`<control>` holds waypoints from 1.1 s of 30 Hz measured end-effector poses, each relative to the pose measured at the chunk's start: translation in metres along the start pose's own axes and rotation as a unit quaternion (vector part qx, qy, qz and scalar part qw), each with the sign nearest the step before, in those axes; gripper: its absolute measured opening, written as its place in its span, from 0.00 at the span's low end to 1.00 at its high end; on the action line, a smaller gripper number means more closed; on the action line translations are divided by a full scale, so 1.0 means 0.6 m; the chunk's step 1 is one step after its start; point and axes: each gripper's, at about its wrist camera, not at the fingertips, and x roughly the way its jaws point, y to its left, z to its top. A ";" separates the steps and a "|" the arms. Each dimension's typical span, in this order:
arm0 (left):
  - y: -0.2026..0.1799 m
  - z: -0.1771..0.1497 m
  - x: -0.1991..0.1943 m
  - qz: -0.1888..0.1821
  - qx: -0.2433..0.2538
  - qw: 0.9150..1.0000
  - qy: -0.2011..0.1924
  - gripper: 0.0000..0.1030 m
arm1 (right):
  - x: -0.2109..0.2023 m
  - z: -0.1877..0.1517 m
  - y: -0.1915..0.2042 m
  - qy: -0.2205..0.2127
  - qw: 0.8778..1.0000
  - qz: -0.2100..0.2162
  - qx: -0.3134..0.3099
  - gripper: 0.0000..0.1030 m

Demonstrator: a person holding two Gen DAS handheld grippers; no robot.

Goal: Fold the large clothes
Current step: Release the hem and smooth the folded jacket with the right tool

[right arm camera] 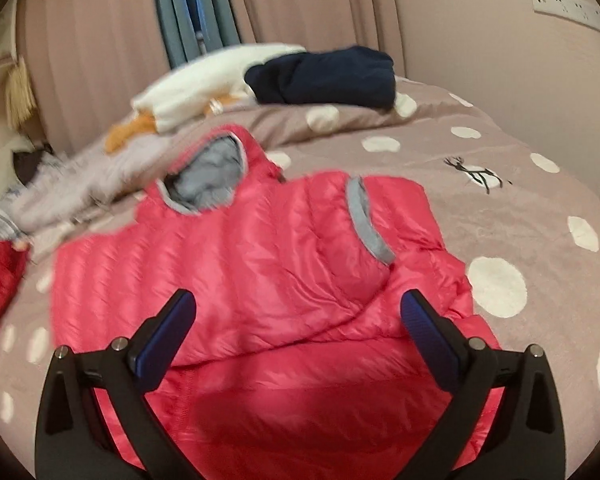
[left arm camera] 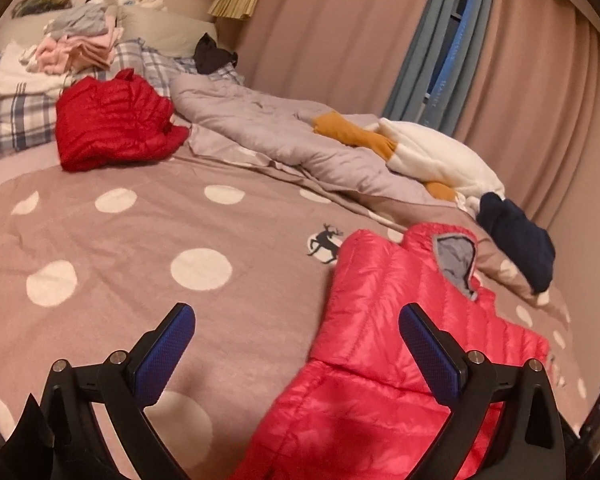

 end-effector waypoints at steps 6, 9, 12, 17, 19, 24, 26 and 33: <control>0.006 -0.011 0.009 0.031 0.051 0.998 -0.013 0.98 | 0.073 -0.018 -0.038 0.077 0.995 -0.055 0.013 1.00; 0.011 -0.011 0.017 0.053 0.058 0.997 -0.010 0.98 | 0.080 -0.020 -0.045 0.082 0.995 -0.049 0.028 1.00; 0.015 -0.007 0.014 0.037 0.041 0.998 -0.006 0.98 | 0.084 -0.023 -0.038 0.081 0.995 -0.063 0.015 1.00; 0.018 0.002 0.008 0.034 0.007 0.999 -0.006 0.98 | 0.083 -0.023 -0.037 0.077 0.995 -0.059 0.019 1.00; 0.022 0.005 0.013 0.037 -0.008 0.999 -0.003 0.98 | 0.082 -0.023 -0.038 0.075 0.995 -0.058 0.020 1.00; 0.031 0.007 0.022 0.043 -0.032 0.998 0.013 0.98 | 0.082 -0.026 -0.038 0.076 0.995 -0.057 0.020 1.00; 0.028 0.007 0.021 0.057 -0.027 0.998 0.004 0.98 | 0.083 -0.025 -0.038 0.077 0.995 -0.058 0.019 1.00; 0.025 0.002 0.022 0.064 -0.026 0.998 0.003 0.98 | 0.083 -0.024 -0.038 0.076 0.995 -0.057 0.019 1.00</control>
